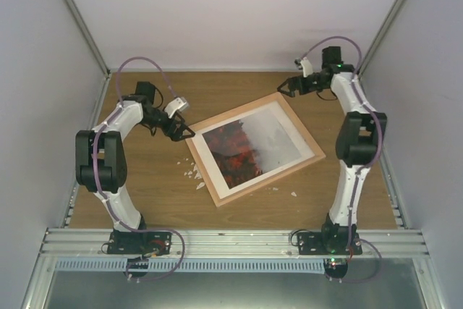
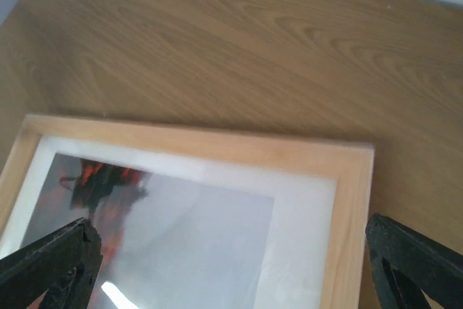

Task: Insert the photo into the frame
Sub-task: Adjust the photo frame at the center of the board.

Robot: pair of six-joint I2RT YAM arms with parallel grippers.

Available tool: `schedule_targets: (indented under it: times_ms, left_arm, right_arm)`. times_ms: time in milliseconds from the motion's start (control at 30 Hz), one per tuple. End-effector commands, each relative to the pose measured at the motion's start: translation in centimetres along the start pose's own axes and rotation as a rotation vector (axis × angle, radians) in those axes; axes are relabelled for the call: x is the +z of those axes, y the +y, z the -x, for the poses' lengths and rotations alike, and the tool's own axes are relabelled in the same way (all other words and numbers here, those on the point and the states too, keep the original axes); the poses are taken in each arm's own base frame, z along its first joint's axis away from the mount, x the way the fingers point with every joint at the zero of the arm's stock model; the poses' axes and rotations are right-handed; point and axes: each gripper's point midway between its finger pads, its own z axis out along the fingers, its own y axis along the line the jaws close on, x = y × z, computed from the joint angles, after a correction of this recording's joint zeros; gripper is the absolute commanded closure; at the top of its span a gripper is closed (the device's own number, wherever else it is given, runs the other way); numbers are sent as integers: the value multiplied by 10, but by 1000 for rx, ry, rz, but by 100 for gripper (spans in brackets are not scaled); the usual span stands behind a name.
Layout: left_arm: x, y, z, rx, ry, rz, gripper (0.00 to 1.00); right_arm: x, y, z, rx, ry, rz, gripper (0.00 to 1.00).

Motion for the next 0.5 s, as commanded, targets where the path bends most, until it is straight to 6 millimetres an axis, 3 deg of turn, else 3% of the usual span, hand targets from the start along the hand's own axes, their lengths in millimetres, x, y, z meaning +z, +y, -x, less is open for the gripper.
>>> schedule_targets:
  times_ms: [0,233,333,467]
  left_arm:
    - [-6,27,24,-3,-59,80,1]
    - [-14,67,59,-11,-105,194,1]
    - [-13,87,72,-19,-108,227,1]
    - [6,106,83,-44,-77,191,1]
  right_arm:
    - [-61,33,-24,-91,17,-58,0]
    - [-115,84,-121,-274,196,-136,0]
    - [-126,107,-157,-314,257,-107,0]
    - [-130,123,-201,-330,365,-47,0]
